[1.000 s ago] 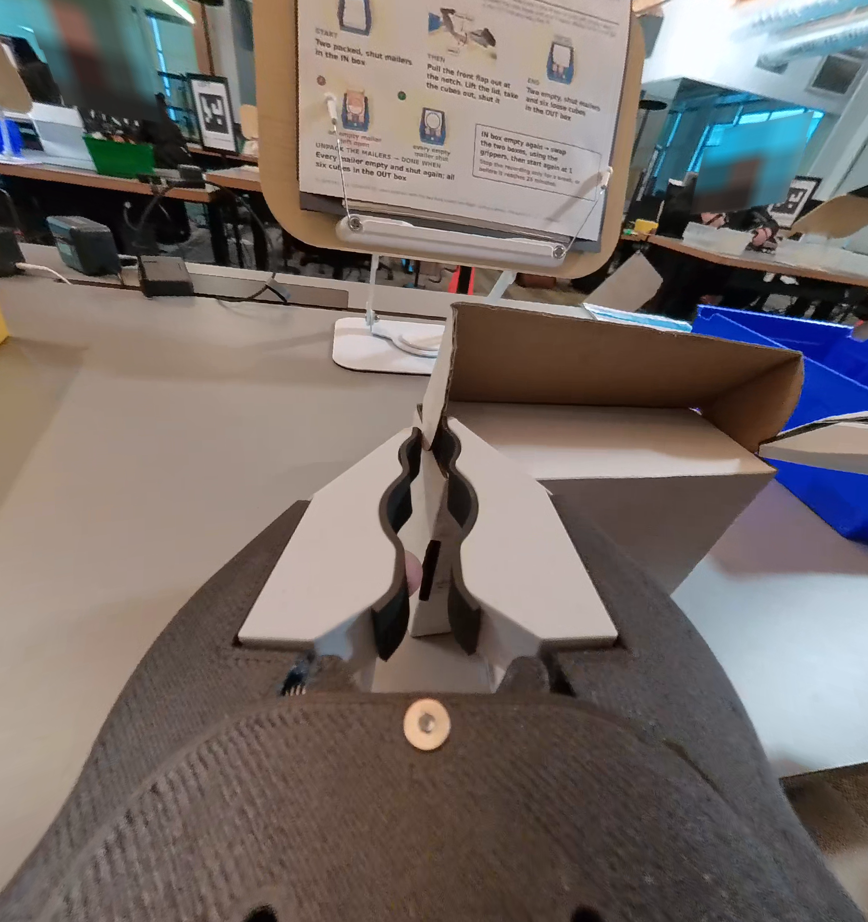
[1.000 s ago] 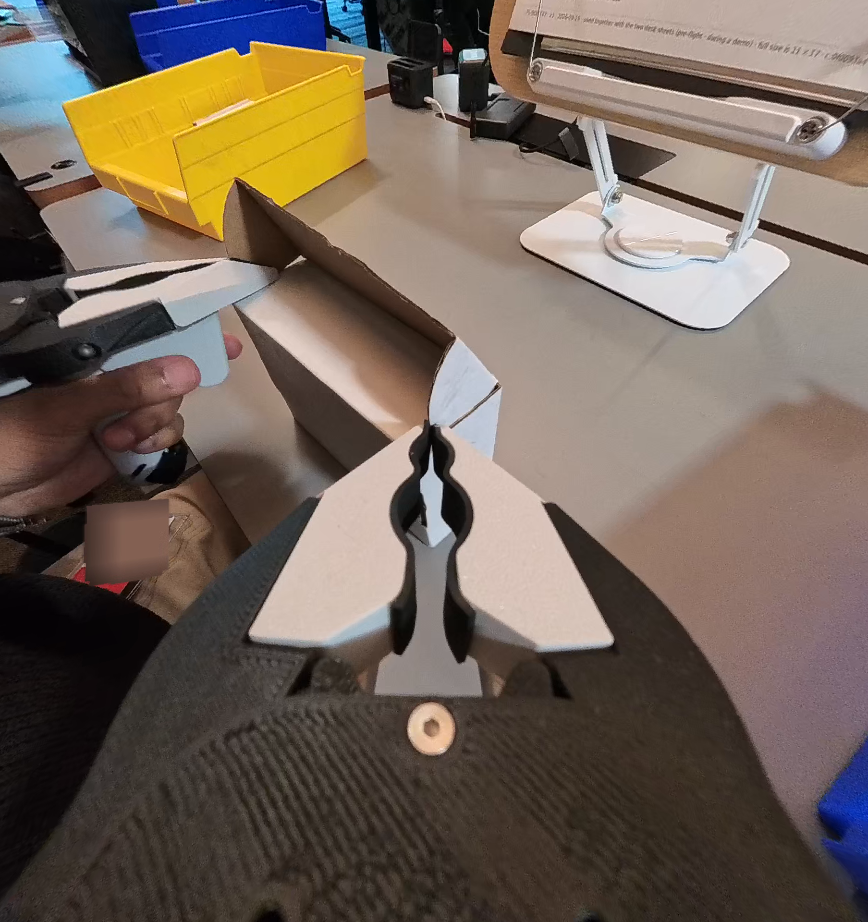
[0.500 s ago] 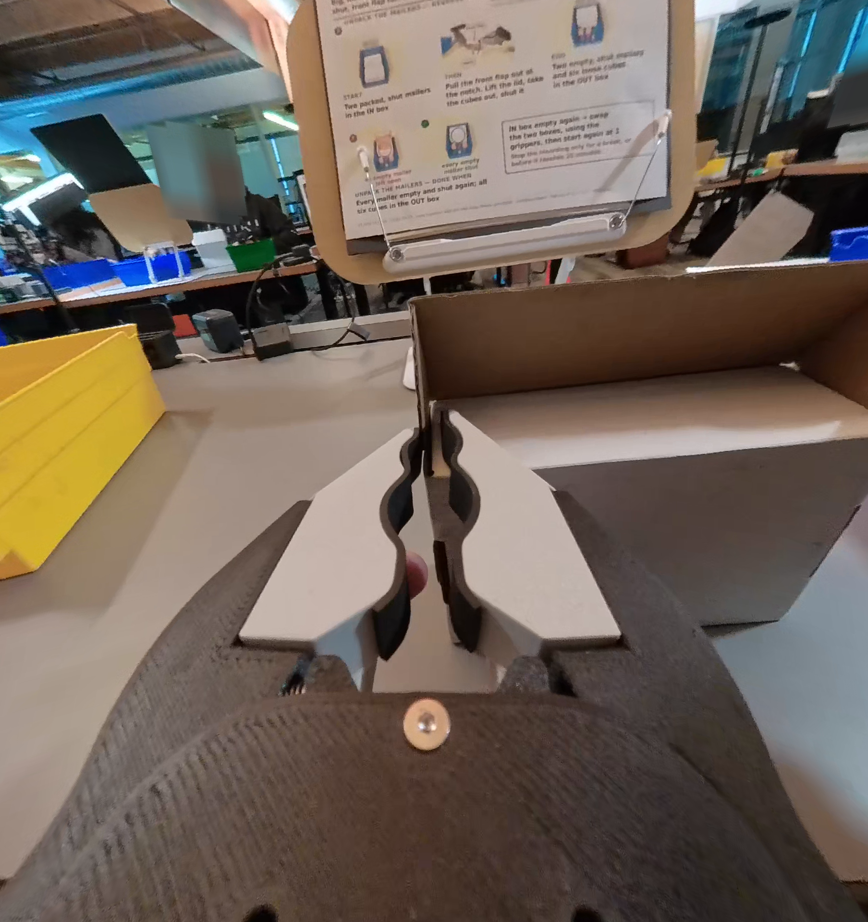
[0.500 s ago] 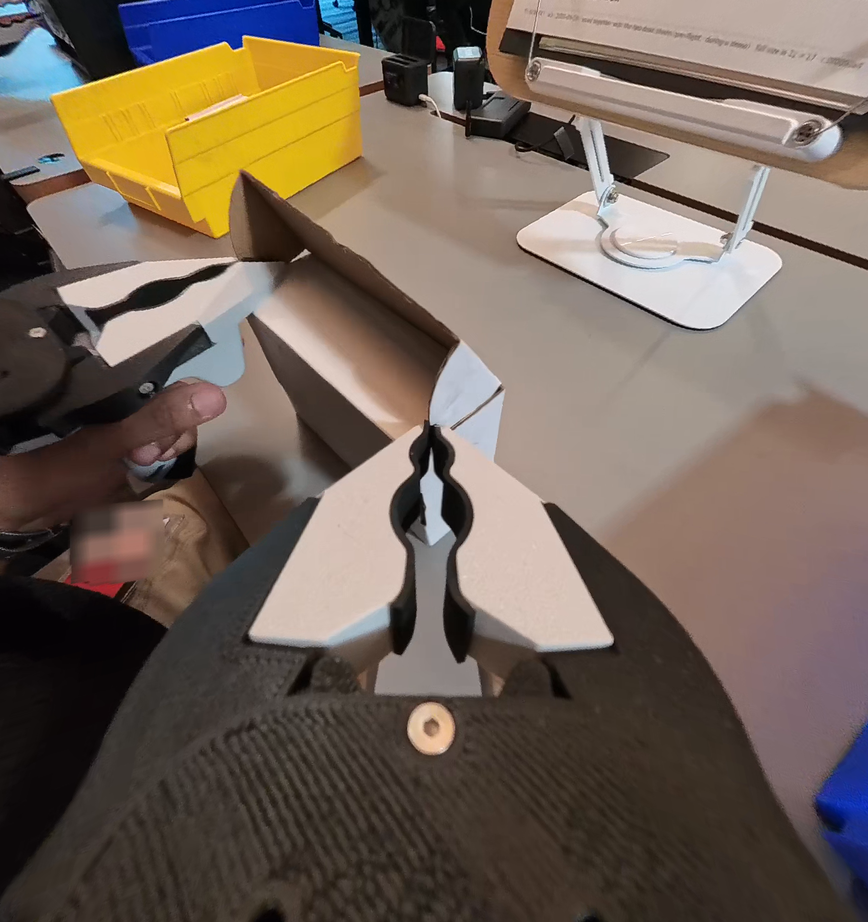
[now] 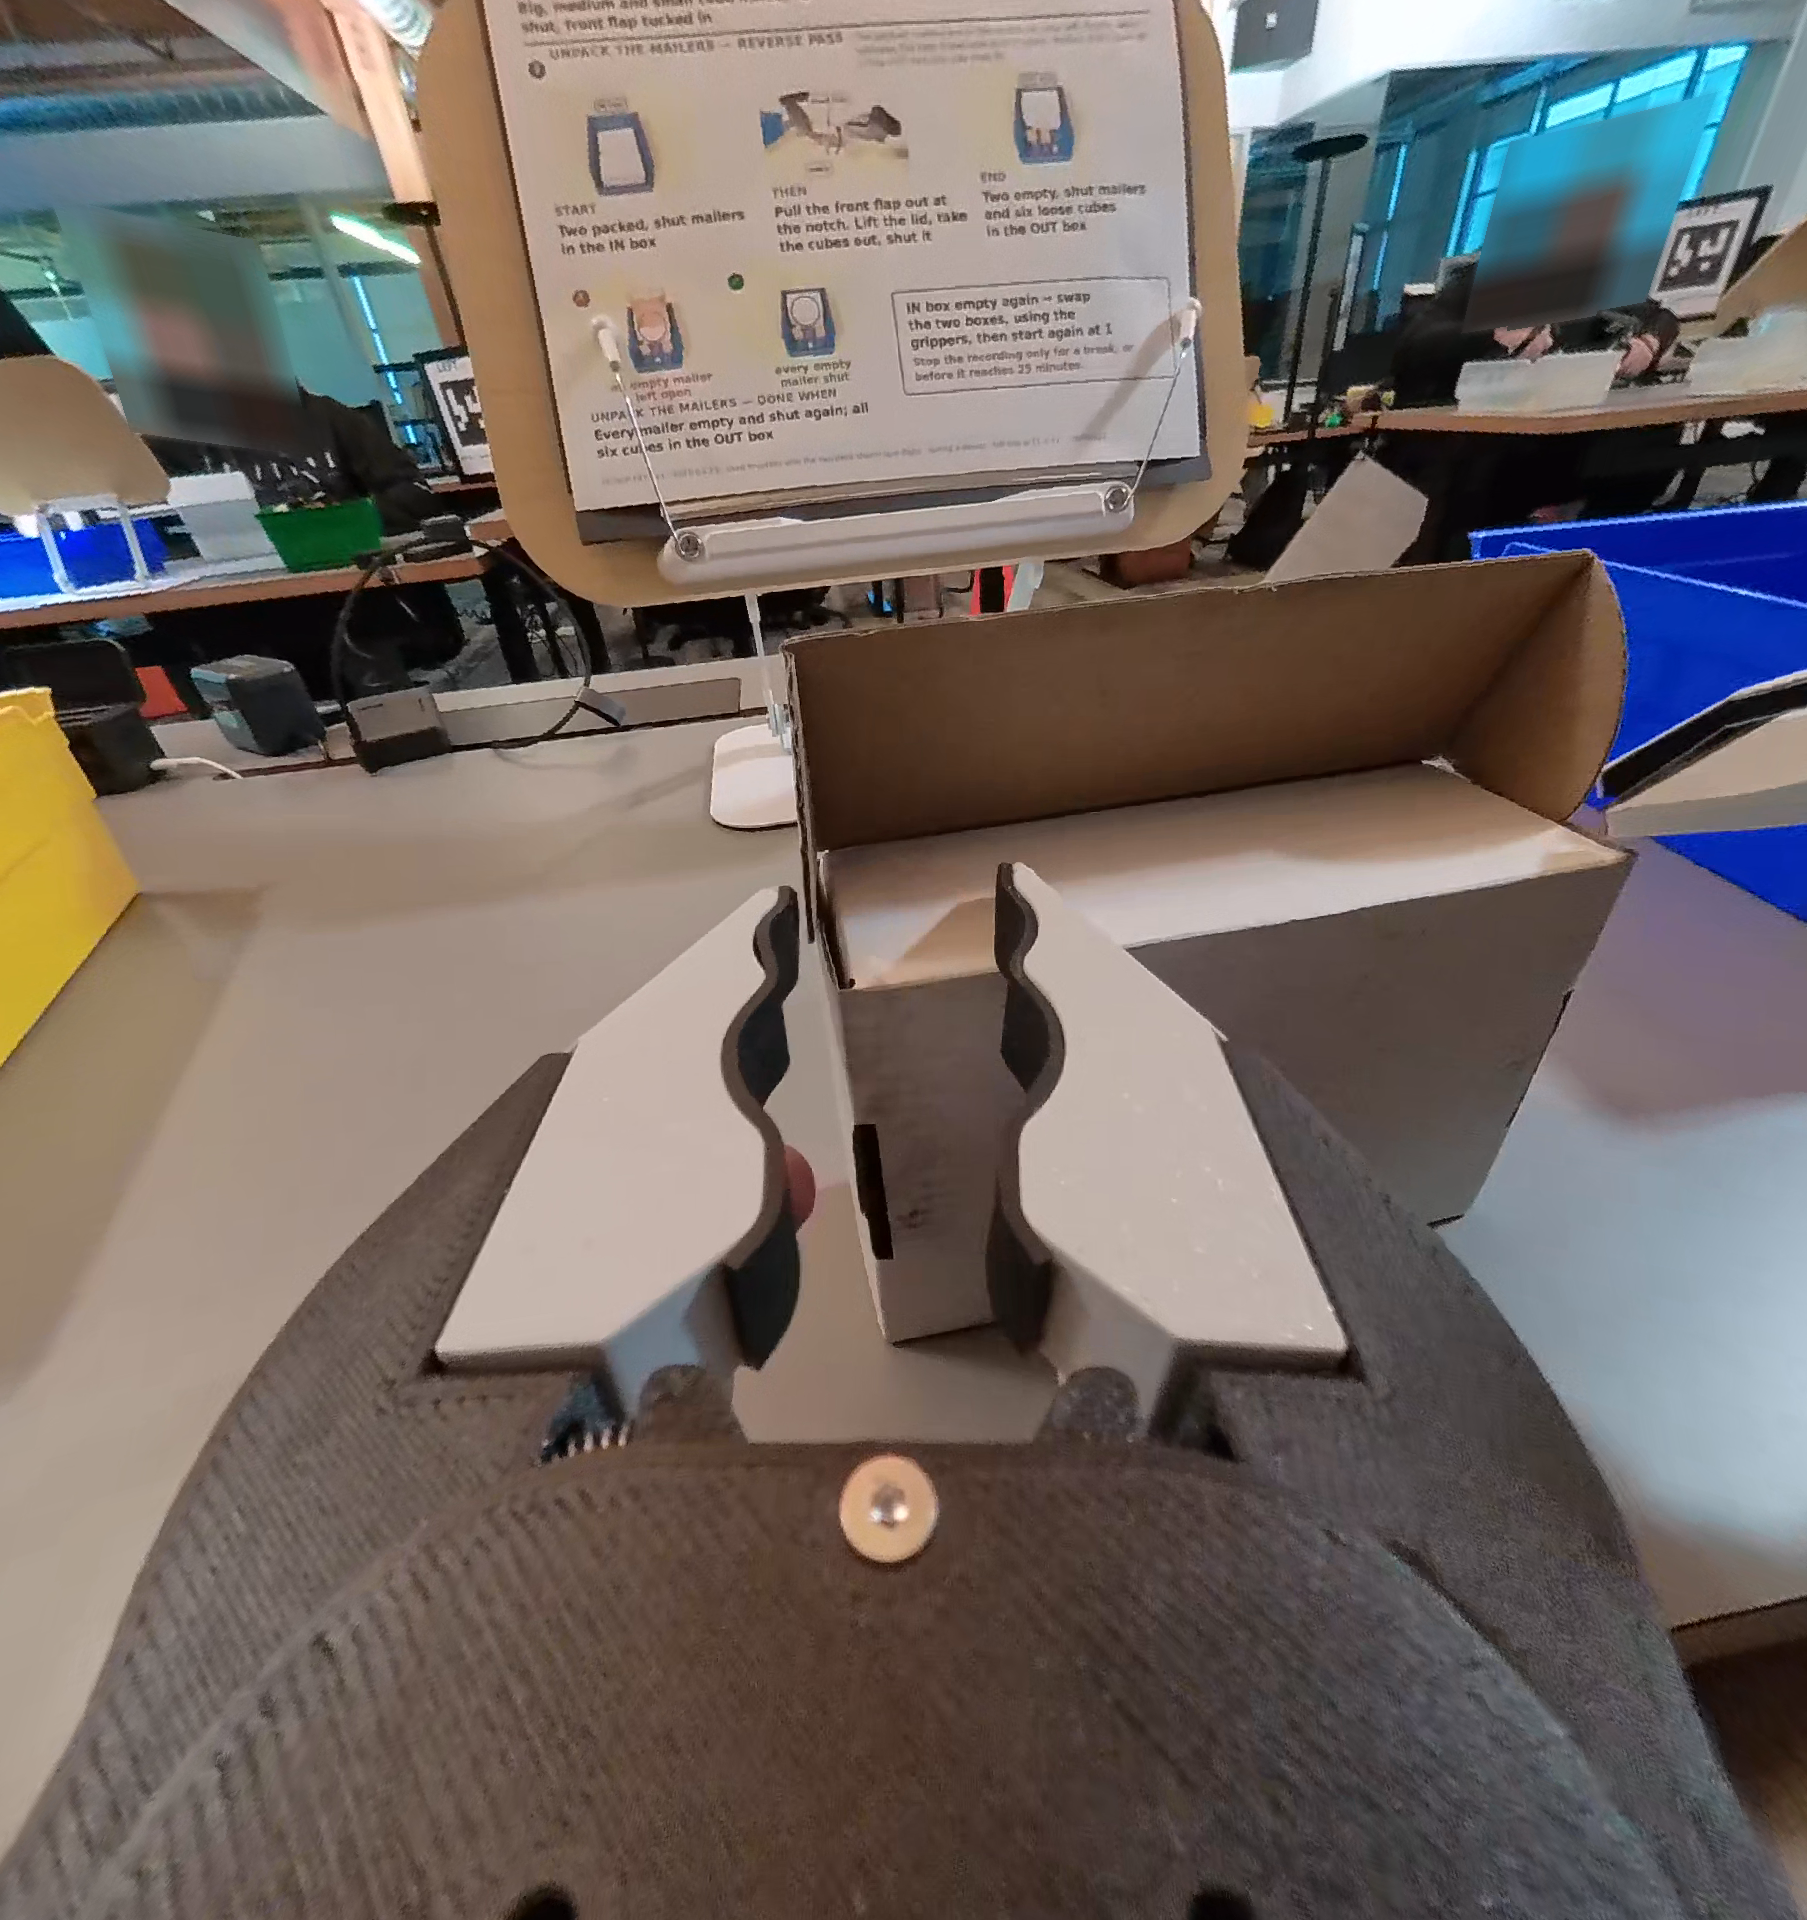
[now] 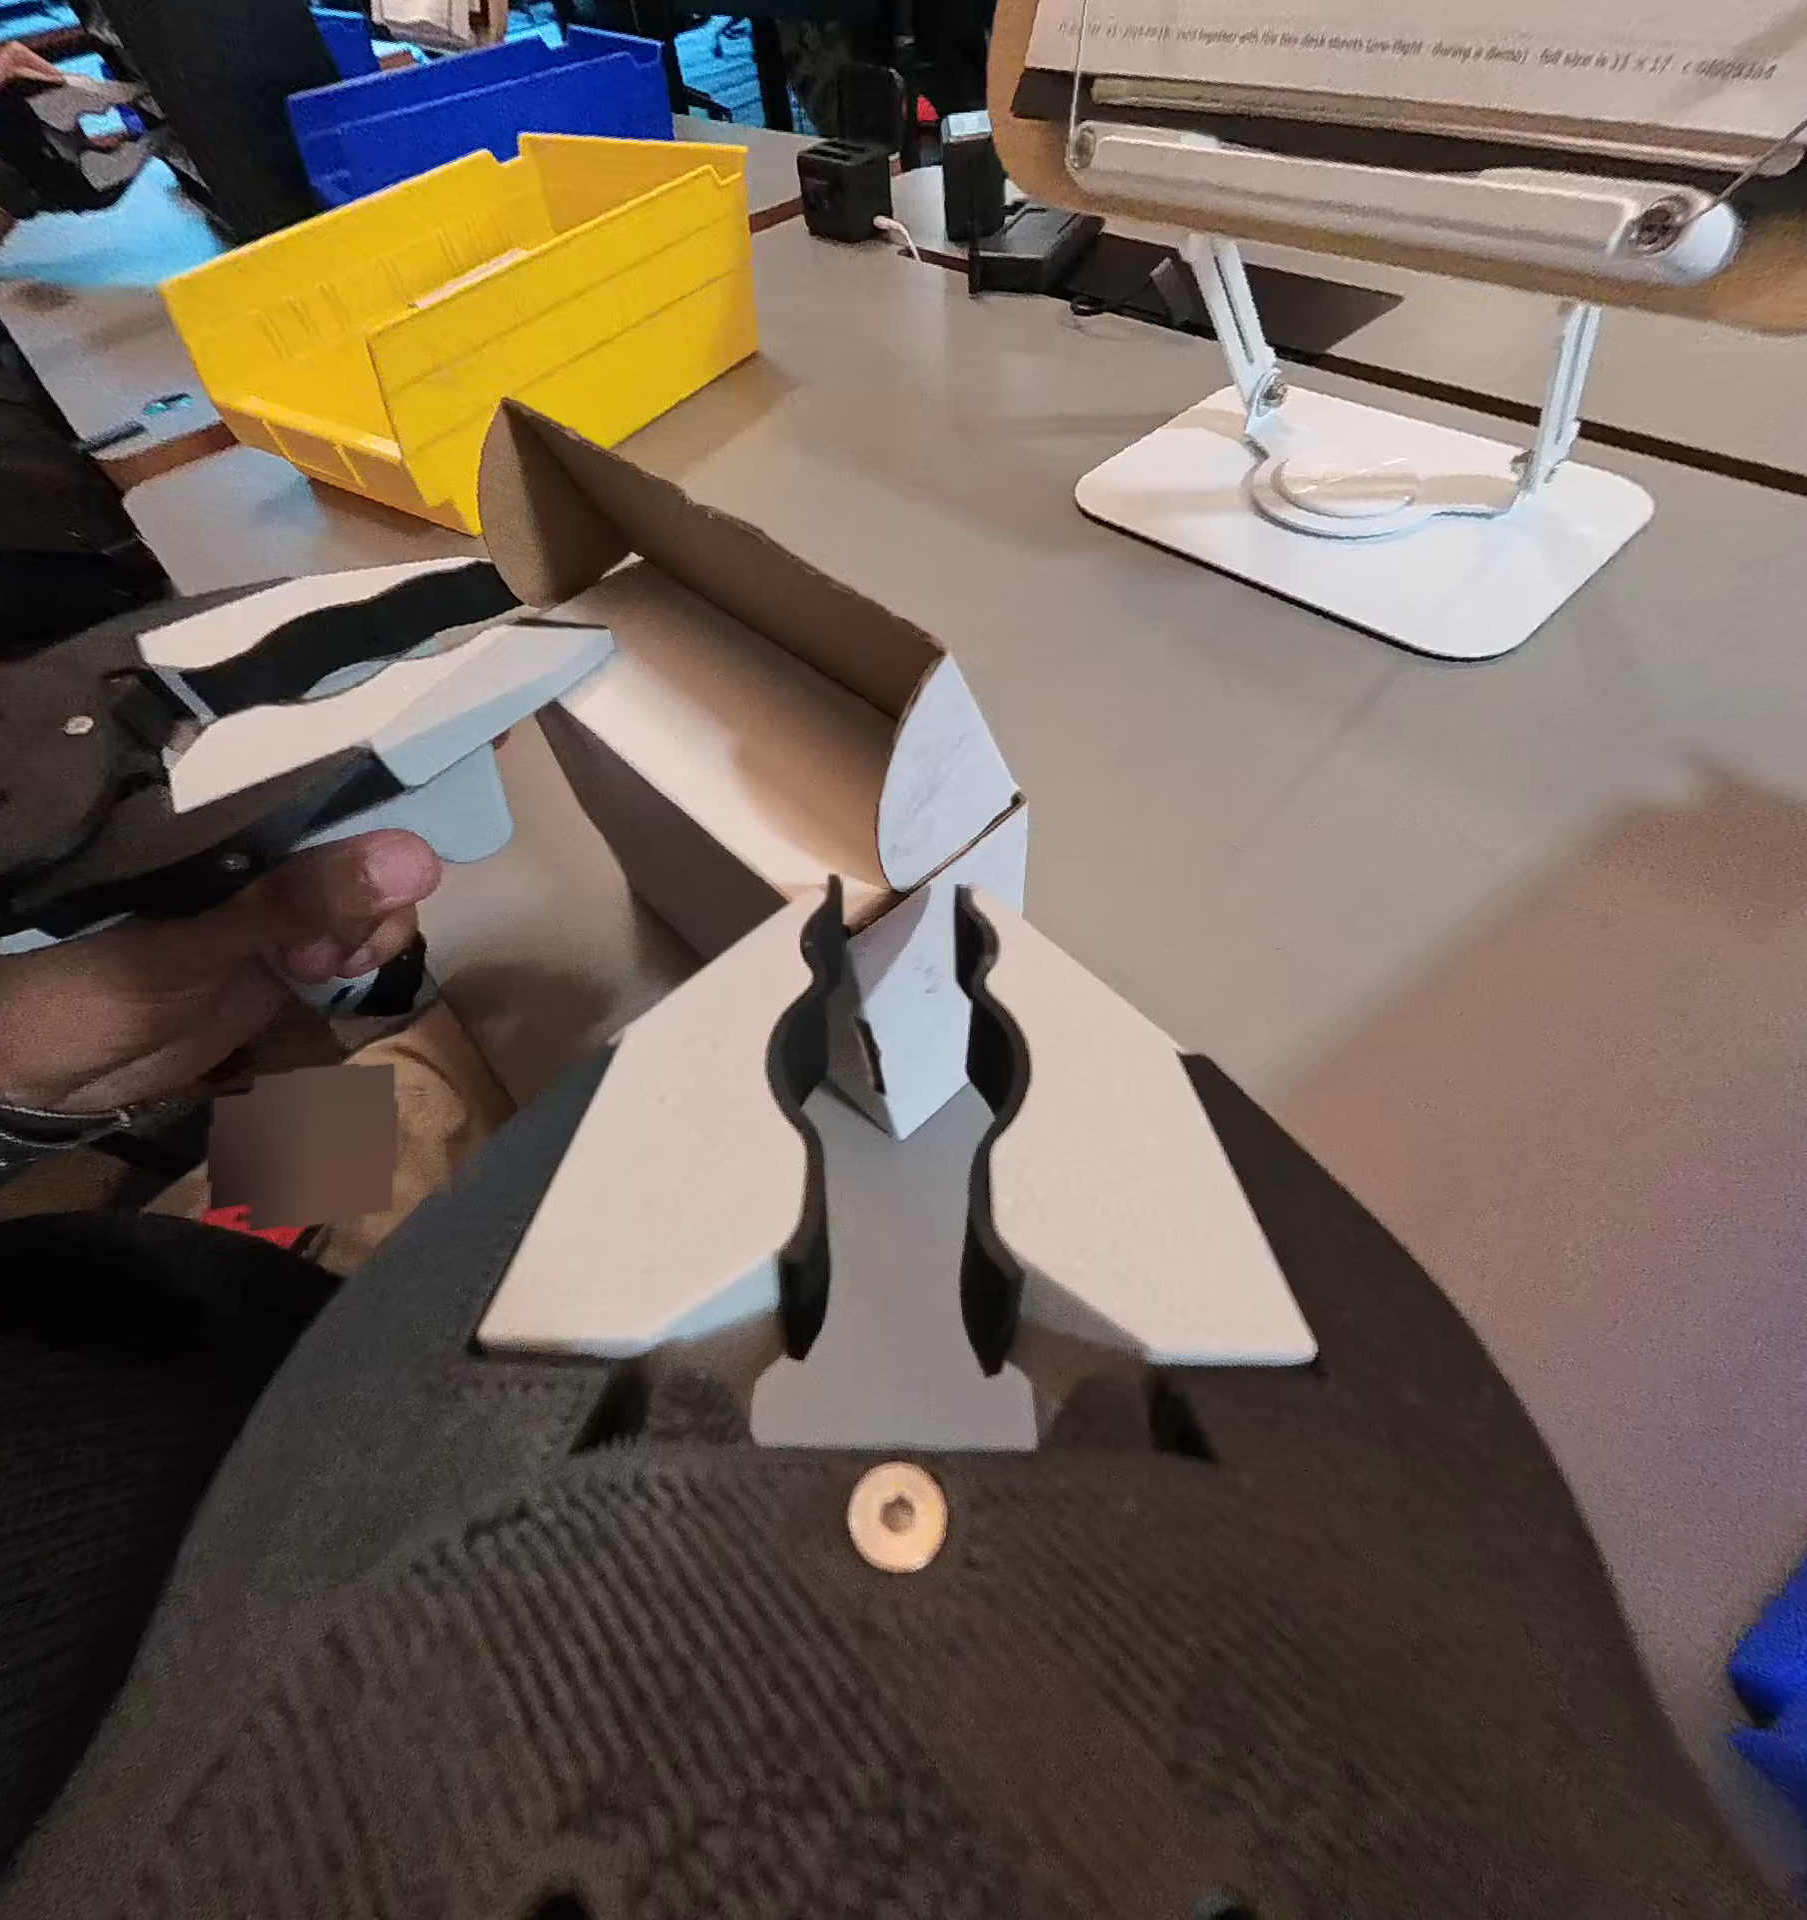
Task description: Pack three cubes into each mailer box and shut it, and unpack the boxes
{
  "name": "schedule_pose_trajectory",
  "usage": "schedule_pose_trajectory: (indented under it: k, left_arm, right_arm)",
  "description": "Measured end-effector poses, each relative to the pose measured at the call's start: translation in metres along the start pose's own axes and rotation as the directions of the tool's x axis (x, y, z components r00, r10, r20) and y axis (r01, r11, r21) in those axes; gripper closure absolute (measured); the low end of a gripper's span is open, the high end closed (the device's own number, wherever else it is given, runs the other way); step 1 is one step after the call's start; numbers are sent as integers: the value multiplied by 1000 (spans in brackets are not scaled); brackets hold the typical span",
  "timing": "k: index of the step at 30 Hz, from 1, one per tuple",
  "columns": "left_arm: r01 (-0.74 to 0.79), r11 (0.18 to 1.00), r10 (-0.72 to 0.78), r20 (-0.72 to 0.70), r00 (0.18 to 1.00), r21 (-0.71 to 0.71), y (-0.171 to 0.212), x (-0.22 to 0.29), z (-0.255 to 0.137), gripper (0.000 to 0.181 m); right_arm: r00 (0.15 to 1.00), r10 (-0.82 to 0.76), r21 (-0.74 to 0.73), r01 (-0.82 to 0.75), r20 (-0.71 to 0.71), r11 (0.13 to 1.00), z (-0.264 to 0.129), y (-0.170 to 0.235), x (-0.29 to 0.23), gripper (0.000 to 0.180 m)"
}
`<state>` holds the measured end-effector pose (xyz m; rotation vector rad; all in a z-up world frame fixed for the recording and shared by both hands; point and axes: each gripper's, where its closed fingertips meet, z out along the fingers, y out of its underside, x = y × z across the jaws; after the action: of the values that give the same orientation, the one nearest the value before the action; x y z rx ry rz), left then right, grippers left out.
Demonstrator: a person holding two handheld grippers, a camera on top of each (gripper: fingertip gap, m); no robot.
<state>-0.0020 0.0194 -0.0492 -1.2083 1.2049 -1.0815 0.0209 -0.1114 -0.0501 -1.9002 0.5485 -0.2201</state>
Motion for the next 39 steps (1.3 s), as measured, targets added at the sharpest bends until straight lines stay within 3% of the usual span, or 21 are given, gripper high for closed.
schedule_pose_trajectory:
  k: [4, 8, 11, 13, 15, 19, 21, 22, 25, 27, 28, 32, 39]
  left_arm:
    - [3, 1000, -3, 4, 1000, -2, 0, -5, 0, 143]
    - [52, 998, -52, -9, 999, -17, 3, -8, 2, 136]
    - [-35, 999, 35, -80, 996, -1, 1, -6, 8, 110]
    - [-197, 978, 207, -163, 965, 74, -8, -5, 10, 100]
    - [-223, 965, 254, -279, 926, 138, -13, -4, 7, 84]
    - [-18, 1000, 24, -613, 790, 16, 2, 7, 2, 76]
    - [-7, 1000, -4, -691, 722, -13, 7, 14, -1, 64]
    - [-12, 1000, -4, -702, 712, -18, 9, 16, -1, 63]
    - [-45, 999, 28, -733, 680, -3, 10, 27, -7, 91]
    - [-70, 997, 66, -759, 648, 27, 10, 37, -13, 99]
    - [-92, 995, 84, -761, 643, 33, 12, 40, -14, 91]
    - [-118, 992, 118, -748, 653, 54, 14, 40, -11, 89]
    - [-301, 944, 310, -671, 673, 135, 26, 34, 16, 99]
  right_arm:
    - [997, 55, 28, -57, 57, 998, -5, -5, 2, 152]
    - [998, 35, 144, -42, 53, 989, -18, -26, 8, 142]
    - [1000, -18, 237, 12, 22, 971, -28, -48, 4, 139]
    - [998, -51, 278, 38, 39, 960, -32, -60, -9, 139]
    - [994, -83, 276, 60, 74, 959, -29, -65, -27, 139]
    - [977, -155, 221, 121, 144, 968, -14, -59, -65, 141]
    - [970, -190, 159, 166, 149, 973, -4, -47, -75, 141]
    - [967, -215, 122, 199, 137, 972, 0, -40, -77, 139]
    - [959, -266, 110, 255, 95, 961, 4, -36, -78, 140]
    - [954, -297, 114, 290, 43, 950, 5, -40, -71, 143]
    - [949, -313, 114, 308, 25, 944, 5, -43, -68, 144]
    - [938, -348, 91, 347, -4, 934, 9, -51, -54, 144]
    - [924, -383, 67, 382, 5, 922, 22, -65, -33, 146]
